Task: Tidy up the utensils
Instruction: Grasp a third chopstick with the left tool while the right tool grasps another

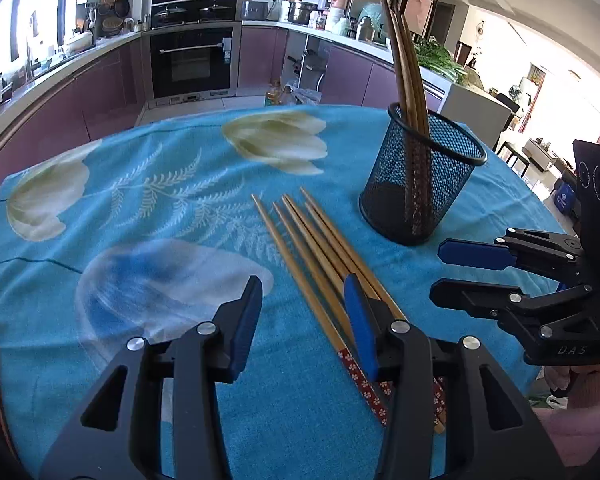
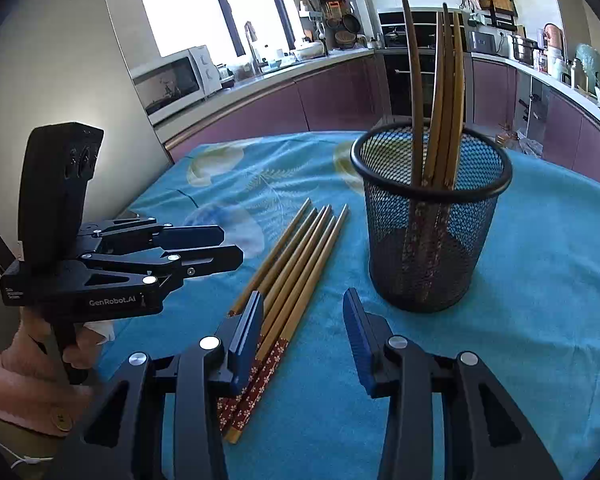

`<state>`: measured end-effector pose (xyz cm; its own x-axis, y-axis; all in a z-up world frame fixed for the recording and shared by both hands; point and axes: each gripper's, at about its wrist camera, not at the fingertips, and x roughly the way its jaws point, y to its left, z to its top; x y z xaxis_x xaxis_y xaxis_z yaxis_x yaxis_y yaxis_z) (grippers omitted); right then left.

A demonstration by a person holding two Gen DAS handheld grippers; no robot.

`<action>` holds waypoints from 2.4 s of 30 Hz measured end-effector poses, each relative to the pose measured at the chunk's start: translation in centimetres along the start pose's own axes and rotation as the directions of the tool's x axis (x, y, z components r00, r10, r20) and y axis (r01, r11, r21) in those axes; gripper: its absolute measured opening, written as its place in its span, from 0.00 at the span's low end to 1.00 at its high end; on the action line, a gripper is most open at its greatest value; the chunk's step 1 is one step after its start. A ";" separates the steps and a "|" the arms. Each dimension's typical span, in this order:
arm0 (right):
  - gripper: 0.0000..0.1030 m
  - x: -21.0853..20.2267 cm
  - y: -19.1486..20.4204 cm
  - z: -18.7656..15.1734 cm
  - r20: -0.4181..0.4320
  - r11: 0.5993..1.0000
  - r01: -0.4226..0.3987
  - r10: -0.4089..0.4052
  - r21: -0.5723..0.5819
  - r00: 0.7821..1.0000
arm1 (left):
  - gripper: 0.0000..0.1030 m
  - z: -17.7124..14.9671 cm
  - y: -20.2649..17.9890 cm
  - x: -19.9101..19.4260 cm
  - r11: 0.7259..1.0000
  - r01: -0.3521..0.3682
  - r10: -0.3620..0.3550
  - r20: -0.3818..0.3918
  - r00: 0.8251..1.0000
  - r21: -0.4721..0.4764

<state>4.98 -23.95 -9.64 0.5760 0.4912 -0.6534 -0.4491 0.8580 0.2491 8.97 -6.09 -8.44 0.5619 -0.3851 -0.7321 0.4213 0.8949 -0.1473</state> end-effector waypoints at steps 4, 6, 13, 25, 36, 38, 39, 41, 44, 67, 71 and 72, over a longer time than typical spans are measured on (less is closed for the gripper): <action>0.38 1.0 0.5 -0.7 -0.029 1.000 0.014 -0.014 -0.009 0.999 | 0.41 -0.8 0.0 0.8 1.000 -0.010 0.010 -0.018 1.000 0.002; 0.38 1.1 0.7 -0.9 -0.036 1.000 0.018 -0.018 -0.010 0.999 | 0.41 -0.9 0.0 1.1 1.000 -0.007 0.007 -0.027 1.000 -0.001; 0.38 1.5 0.8 -1.1 -0.045 0.999 0.045 -0.046 -0.022 0.998 | 0.39 -1.1 0.0 1.9 1.000 -0.023 0.023 -0.049 0.999 -0.002; 0.38 2.6 1.4 -0.9 -0.062 0.997 0.069 -0.071 -0.032 0.996 | 0.38 -1.1 -0.1 2.4 0.999 -0.039 0.040 -0.062 0.997 0.016; 0.35 2.4 0.9 -0.8 -0.075 0.994 0.104 -0.106 -0.034 0.991 | 0.33 -1.2 0.0 2.5 0.998 -0.053 0.056 -0.081 0.995 0.040; 0.34 2.7 1.1 -0.7 -0.079 0.993 0.113 -0.116 -0.044 0.990 | 0.33 -1.0 0.0 2.5 0.998 -0.052 0.055 -0.079 0.995 0.038; 0.32 3.0 1.3 -0.6 -0.081 0.992 0.119 -0.123 -0.048 0.989 | 0.33 -0.9 0.1 2.6 0.998 -0.055 0.058 -0.079 0.995 0.039; 0.31 3.4 1.5 -0.4 -0.084 0.990 0.132 -0.137 -0.058 0.987 | 0.33 -0.8 0.1 2.8 0.997 -0.059 0.062 -0.080 0.995 0.040; 0.29 4.2 1.8 0.1 -0.084 0.985 0.153 -0.159 -0.074 0.984 | 0.31 -0.4 0.1 3.2 0.997 -0.063 0.067 -0.085 0.994 0.046; 0.05 2.1 1.2 0.7 -0.028 0.999 0.045 -0.045 0.002 0.999 | 0.07 -0.7 0.4 1.7 0.999 -0.033 0.032 -0.049 0.998 -0.009; 0.05 2.5 1.5 0.3 -0.070 0.999 0.027 -0.028 -0.022 0.997 | 0.07 -1.4 0.1 1.8 1.000 -0.014 0.014 -0.074 0.997 0.009; 0.05 2.5 1.5 0.2 -0.081 0.999 0.025 -0.027 -0.024 0.996 | 0.07 -1.5 0.1 1.9 1.000 -0.007 0.008 -0.079 0.997 0.011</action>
<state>5.90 -21.38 -10.78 0.5310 0.4542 -0.7154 -0.4507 0.8663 0.2155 8.94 -6.40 -10.85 0.5068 -0.3592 -0.7837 0.4256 0.8948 -0.1349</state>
